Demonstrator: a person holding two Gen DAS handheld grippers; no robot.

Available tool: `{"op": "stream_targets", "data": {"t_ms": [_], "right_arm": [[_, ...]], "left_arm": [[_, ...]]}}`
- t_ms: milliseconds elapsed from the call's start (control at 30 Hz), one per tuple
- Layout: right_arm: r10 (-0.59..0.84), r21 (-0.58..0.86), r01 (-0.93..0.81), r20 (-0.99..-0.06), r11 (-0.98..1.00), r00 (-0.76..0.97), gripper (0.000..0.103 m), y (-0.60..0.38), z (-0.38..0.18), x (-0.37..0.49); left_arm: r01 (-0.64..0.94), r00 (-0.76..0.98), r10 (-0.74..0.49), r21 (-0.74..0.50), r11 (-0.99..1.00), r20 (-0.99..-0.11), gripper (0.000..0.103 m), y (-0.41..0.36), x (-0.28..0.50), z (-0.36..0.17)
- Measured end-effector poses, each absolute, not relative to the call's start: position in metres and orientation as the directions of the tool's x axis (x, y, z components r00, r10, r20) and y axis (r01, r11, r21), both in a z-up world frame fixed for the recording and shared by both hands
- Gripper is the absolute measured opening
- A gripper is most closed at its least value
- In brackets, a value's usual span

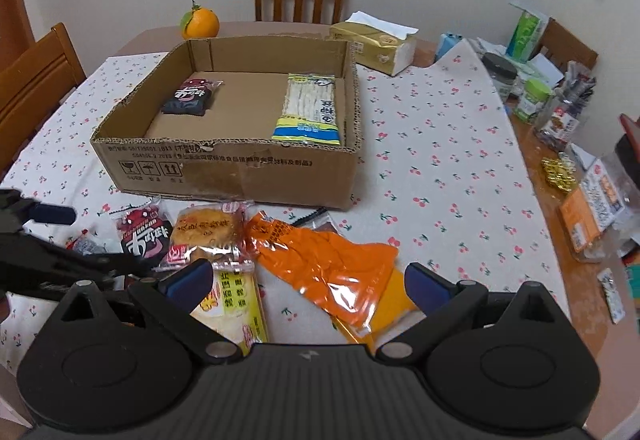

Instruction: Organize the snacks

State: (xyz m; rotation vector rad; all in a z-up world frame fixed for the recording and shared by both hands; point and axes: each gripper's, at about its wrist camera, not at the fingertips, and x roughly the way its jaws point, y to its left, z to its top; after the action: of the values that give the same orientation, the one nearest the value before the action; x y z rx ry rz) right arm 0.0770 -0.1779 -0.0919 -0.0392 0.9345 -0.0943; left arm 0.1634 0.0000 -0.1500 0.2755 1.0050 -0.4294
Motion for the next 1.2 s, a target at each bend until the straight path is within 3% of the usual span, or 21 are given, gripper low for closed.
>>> {"op": "stream_targets", "data": {"t_ms": [267,567,900,1200], "right_arm": [[-0.107,-0.075,0.078,-0.789,0.994,0.605,0.103,-0.187,-0.089,0.071],[-0.016,-0.032,-0.016,-0.79,0.999,0.613,0.103,-0.206,-0.092,0.074],[0.099,0.012,-0.148,-0.797,0.989,0.596,0.103,-0.224,-0.099,0.074],[0.191,0.041,-0.27,-0.809,0.962,0.557,0.103,-0.223,-0.106,0.077]], "left_arm": [[0.443,0.461,-0.143,0.087,0.893,-0.876,0.093,-0.017,0.162,-0.158],[0.409,0.455,-0.053,0.155,0.899,-0.889,0.093,-0.019,0.133,-0.155],[0.222,0.457,-0.022,0.091,0.971,-0.889,0.093,-0.013,0.106,-0.148],[0.105,0.485,0.098,0.17,0.98,-0.869,0.093,-0.021,0.086,-0.16]]}}
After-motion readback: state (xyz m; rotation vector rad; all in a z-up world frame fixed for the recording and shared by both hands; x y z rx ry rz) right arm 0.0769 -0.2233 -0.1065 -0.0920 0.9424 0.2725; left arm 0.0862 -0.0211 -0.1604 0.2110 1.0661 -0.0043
